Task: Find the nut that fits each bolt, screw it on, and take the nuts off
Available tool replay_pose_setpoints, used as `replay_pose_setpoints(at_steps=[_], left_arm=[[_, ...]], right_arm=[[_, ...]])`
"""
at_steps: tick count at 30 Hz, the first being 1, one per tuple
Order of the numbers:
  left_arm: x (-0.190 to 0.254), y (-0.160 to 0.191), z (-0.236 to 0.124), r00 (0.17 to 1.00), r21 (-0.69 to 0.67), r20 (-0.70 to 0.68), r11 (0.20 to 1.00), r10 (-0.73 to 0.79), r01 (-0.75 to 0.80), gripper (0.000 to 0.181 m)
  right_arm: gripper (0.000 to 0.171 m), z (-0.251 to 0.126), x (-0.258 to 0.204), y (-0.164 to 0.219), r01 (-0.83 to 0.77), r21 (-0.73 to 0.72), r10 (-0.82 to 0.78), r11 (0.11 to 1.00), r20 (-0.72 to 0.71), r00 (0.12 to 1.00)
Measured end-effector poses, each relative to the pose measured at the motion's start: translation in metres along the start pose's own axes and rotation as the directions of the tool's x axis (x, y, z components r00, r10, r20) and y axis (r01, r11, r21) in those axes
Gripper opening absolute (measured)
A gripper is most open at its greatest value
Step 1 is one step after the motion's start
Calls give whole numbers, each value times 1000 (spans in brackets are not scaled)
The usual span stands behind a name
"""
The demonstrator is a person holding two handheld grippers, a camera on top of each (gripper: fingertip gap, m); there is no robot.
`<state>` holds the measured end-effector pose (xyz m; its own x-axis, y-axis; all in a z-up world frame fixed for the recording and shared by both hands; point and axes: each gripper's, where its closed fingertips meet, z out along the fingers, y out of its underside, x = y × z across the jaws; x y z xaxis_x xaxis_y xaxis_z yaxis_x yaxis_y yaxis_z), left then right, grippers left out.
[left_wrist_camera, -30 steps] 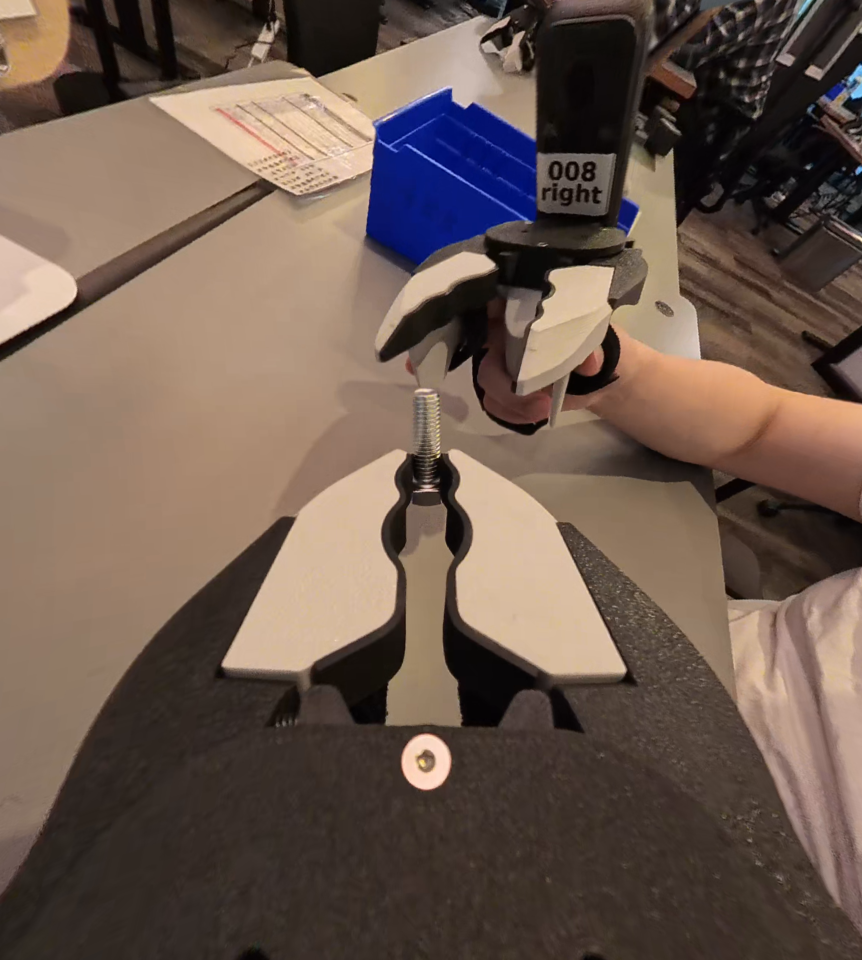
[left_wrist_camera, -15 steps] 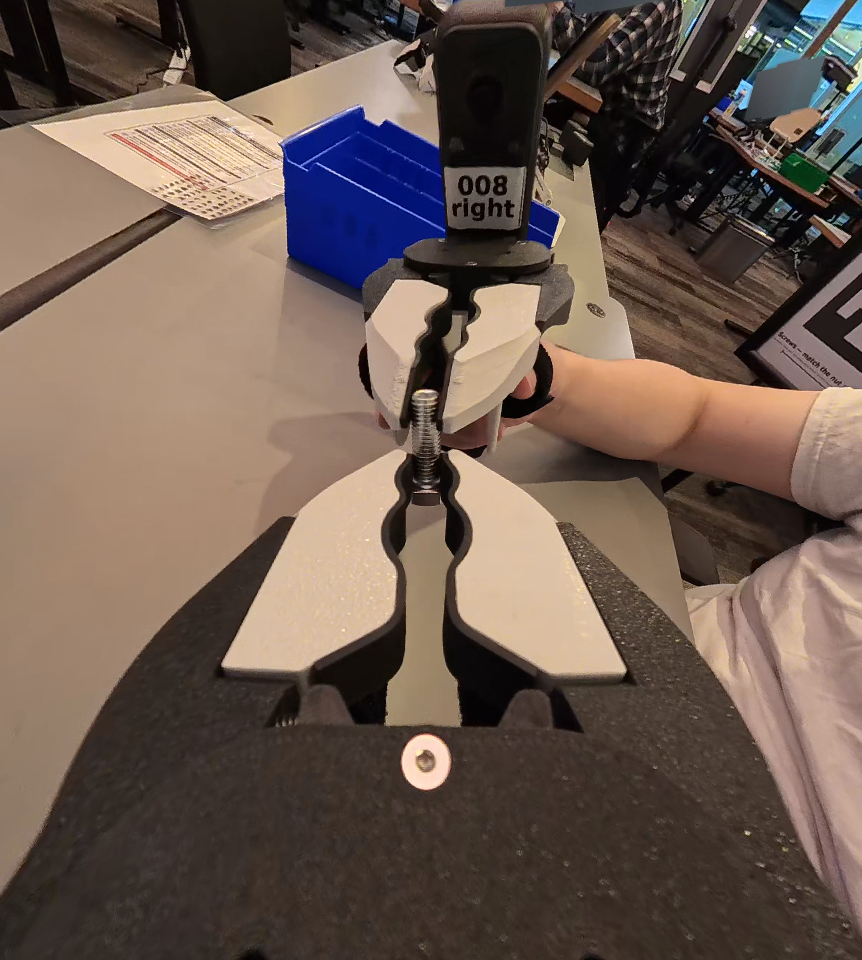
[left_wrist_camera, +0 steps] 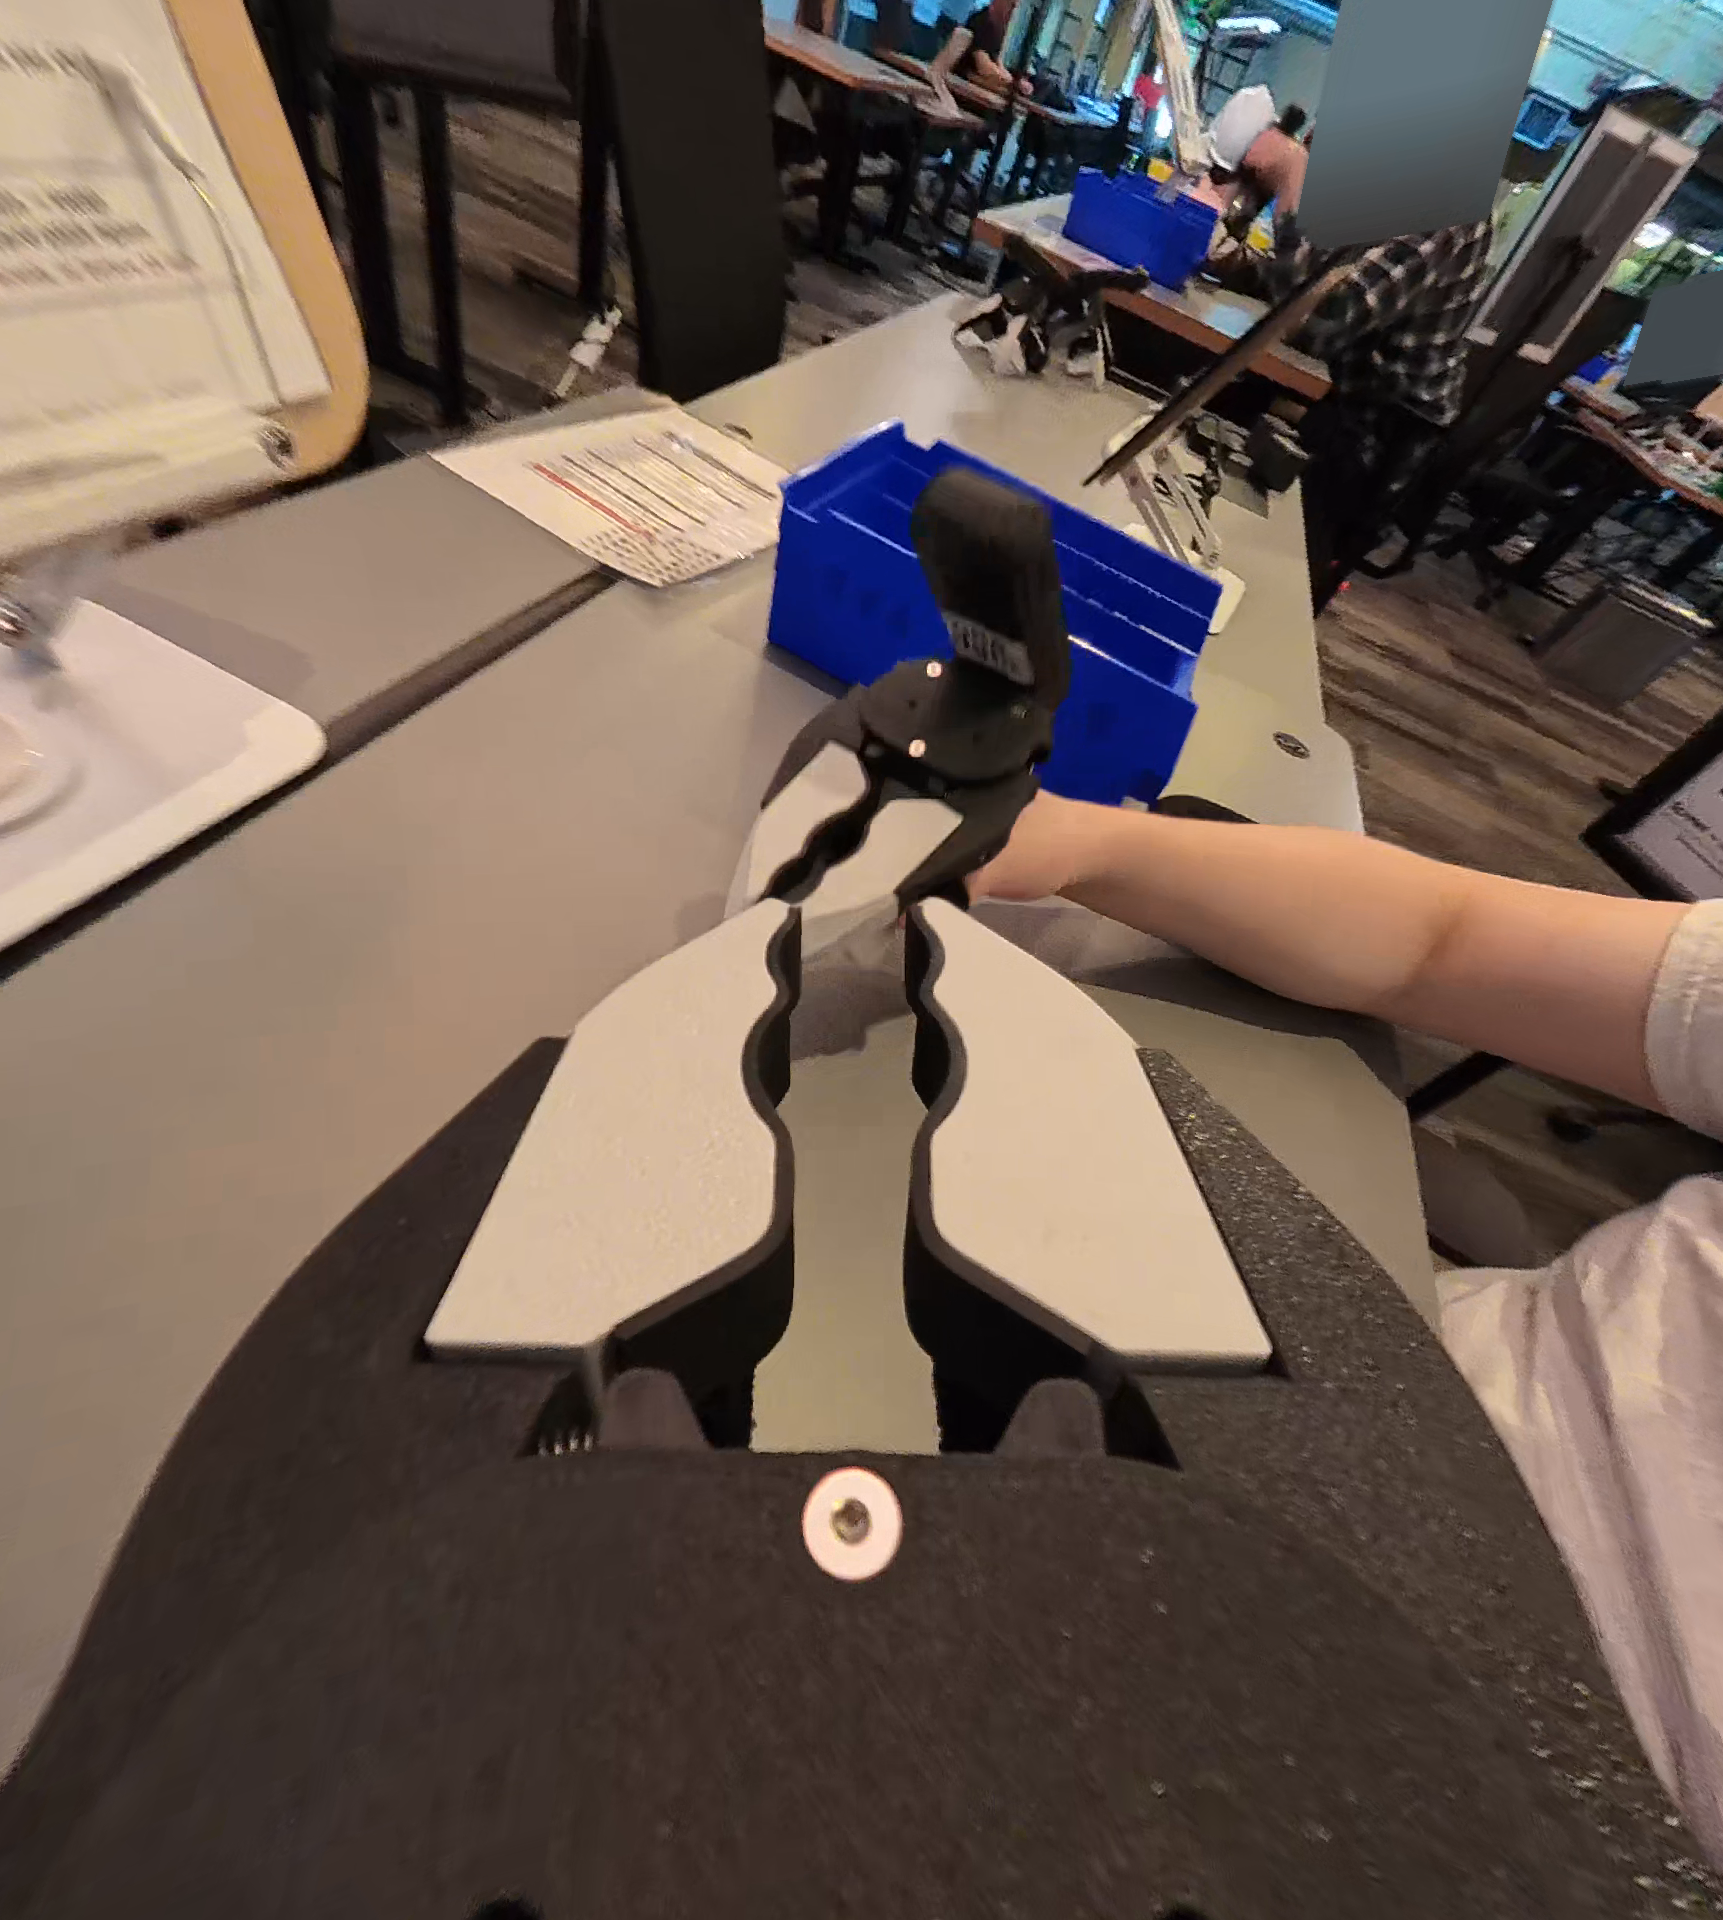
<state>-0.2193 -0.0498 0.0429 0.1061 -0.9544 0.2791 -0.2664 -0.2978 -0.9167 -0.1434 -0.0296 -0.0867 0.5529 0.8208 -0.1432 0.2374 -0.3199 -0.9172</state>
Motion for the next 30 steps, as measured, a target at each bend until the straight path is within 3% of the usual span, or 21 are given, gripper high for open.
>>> replay_pose_setpoints(at_steps=[5,17,23,27,30], left_arm=[[0,-20,-38,995,58,81,997,51,-56,17],[-15,-40,-110,971,176,235,980,47,-90,11],[-33,-32,-139,936,145,350,985,36,-92,13],[-39,-28,-162,905,127,424,986,42,-105,18],[-44,-11,-188,862,38,503,994,72,-105,23]], right_arm=[[9,17,10,27,108,-123,-112,987,-30,993],[9,17,14,31,95,-124,-98,988,-24,995],[10,17,15,38,110,-172,-117,979,-28,993],[33,15,21,37,123,-178,-137,976,-66,988],[36,10,22,31,130,-149,-143,980,-80,986]])
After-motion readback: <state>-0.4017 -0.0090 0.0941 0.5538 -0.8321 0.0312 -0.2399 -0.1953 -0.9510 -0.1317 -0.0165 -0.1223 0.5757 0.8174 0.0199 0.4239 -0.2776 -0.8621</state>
